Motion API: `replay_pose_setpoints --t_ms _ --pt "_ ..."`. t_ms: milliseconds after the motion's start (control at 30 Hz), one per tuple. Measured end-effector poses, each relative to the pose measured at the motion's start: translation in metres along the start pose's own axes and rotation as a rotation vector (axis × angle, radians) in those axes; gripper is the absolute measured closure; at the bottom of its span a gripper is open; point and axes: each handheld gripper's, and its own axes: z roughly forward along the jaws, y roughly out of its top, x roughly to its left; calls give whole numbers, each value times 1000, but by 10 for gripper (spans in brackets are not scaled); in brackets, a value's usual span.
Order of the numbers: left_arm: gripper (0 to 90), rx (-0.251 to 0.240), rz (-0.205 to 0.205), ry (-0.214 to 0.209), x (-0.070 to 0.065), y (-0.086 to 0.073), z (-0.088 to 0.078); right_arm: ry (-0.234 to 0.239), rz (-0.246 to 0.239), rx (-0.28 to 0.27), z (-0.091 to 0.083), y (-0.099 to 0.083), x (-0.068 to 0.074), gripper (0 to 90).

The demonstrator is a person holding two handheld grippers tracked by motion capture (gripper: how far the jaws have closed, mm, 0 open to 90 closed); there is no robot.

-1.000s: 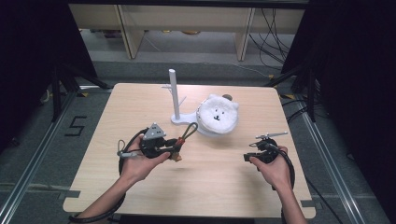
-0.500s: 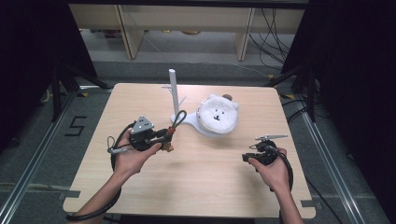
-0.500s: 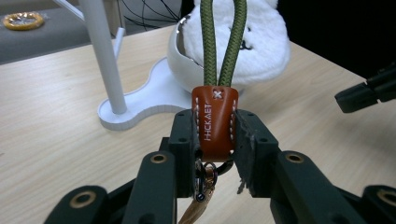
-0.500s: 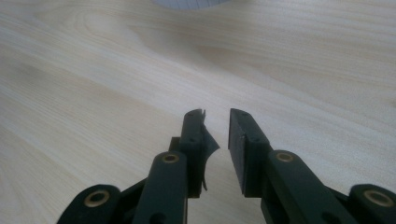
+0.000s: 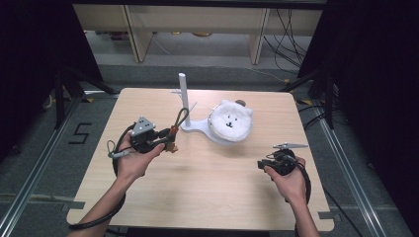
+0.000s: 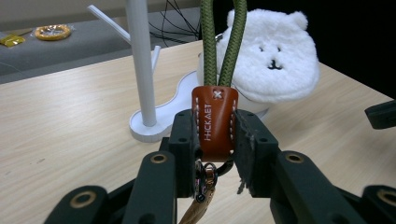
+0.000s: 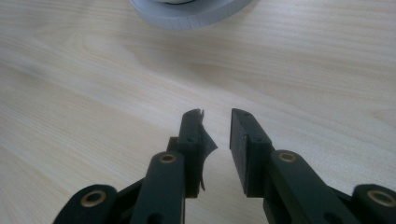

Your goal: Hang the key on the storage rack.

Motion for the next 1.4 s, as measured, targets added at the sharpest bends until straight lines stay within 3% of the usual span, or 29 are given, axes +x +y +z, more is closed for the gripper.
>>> replay_pose_setpoints --t_ms 133,167,233,300,367,500,567,833,1000,1067,1100,1133,1267,1400 --pt "694 -8 -4 16 5 2 -1 -2 27 1 -1 -1 1 746" --pt "694 -11 -8 19 5 2 -2 2 8 -8 0 -2 0 746" --pt "694 -18 -9 26 7 2 -3 -8 30 -7 0 -3 1 746" --pt "694 -21 -8 30 9 3 -3 -9 14 -26 1 -5 0 745" --pt "693 -26 -16 38 11 3 -4 9 46 -18 0 -6 2 742" --pt "694 -37 -23 49 14 4 -5 -1 18 -69 4 -8 -2 738" --pt "693 -42 -24 52 16 4 -6 -5 40 -61 3 -9 -1 736" --pt "693 -49 -28 66 21 7 -8 12 34 -106 6 -14 -4 721" --pt "693 -63 -31 83 25 8 -11 -4 42 -127 4 -16 -4 702" --pt "693 -69 -35 88 27 8 -11 -6 79 -131 4 -16 -2 693" --pt "693 -72 -34 91 28 9 -12 -6 76 -139 4 -17 -2 689" --pt "693 -72 -35 96 29 9 -12 -18 39 -145 4 -17 -5 687" --pt "693 -87 -42 104 33 9 -11 -28 46 -154 5 -18 -6 683" --pt "693 -90 -41 116 37 10 -11 -5 47 -176 7 -20 -7 682"
